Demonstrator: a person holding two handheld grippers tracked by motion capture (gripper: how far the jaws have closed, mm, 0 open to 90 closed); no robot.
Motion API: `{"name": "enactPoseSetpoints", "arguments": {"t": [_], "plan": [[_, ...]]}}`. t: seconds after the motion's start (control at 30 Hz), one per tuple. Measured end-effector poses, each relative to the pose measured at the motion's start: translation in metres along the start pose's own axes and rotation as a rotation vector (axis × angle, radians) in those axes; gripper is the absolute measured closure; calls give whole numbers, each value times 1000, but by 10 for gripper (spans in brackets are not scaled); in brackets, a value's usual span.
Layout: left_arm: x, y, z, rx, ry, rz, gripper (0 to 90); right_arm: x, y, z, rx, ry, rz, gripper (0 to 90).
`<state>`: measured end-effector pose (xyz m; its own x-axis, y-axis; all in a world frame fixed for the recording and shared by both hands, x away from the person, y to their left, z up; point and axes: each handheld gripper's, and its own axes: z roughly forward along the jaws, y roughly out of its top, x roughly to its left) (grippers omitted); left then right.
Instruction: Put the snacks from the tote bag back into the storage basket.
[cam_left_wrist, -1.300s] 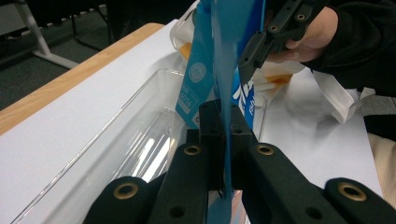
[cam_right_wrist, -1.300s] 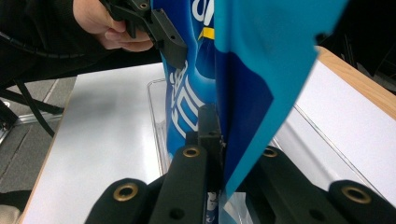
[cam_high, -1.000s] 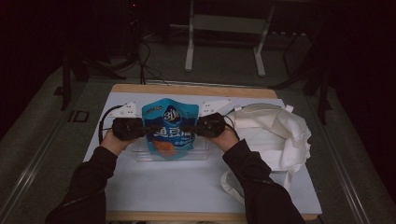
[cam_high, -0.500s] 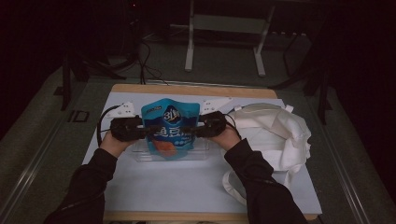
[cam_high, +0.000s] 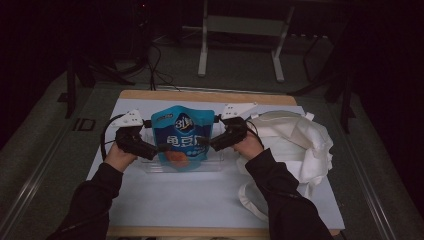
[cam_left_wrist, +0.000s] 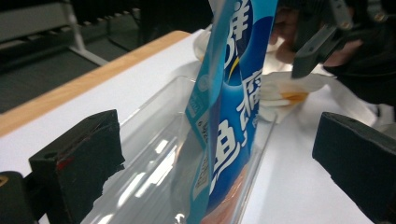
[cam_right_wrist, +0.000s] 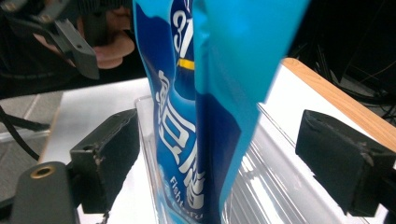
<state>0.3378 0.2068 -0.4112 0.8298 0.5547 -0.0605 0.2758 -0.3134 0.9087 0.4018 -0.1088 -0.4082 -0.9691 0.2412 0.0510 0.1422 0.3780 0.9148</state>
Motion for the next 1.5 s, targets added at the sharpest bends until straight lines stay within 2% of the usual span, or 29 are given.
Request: {"name": "enactPoseSetpoints", "arguments": {"t": [0.23, 0.37, 0.43, 0.67, 0.77, 0.83, 1.0, 1.1, 1.2, 1.3, 1.5], "plan": [[-7, -5, -13, 0, 40, -8, 14, 2, 2, -16, 7, -42, -16, 141], [-11, -9, -25, -32, 62, -25, 14, 5, 0, -26, 5, -54, -18, 141], [-14, -11, -30, -46, 65, -41, 14, 7, 0, -32, 1, -55, -13, 142], [-27, -16, -45, -59, 58, -44, 14, 15, -5, -45, 7, -60, -20, 142], [-36, -20, -54, -83, 52, -52, 14, 19, -10, -52, 7, -60, -17, 143], [-42, -23, -56, -79, 54, -49, 14, 22, -13, -56, 16, -72, -18, 144], [-54, -24, -54, -85, 26, -43, 14, 27, -22, -65, 19, -80, -23, 152], [-67, -25, -49, -97, -31, -27, 14, 33, -26, -70, 18, -68, -34, 152], [-76, -26, -44, -94, -54, -20, 14, 39, -29, -75, 23, -70, -45, 152], [-84, -26, -37, -78, -84, 0, 14, 43, -33, -81, 12, -67, -33, 152], [-98, -23, -24, -54, -137, 39, 14, 51, -41, -94, 11, -74, -49, 160]]}}
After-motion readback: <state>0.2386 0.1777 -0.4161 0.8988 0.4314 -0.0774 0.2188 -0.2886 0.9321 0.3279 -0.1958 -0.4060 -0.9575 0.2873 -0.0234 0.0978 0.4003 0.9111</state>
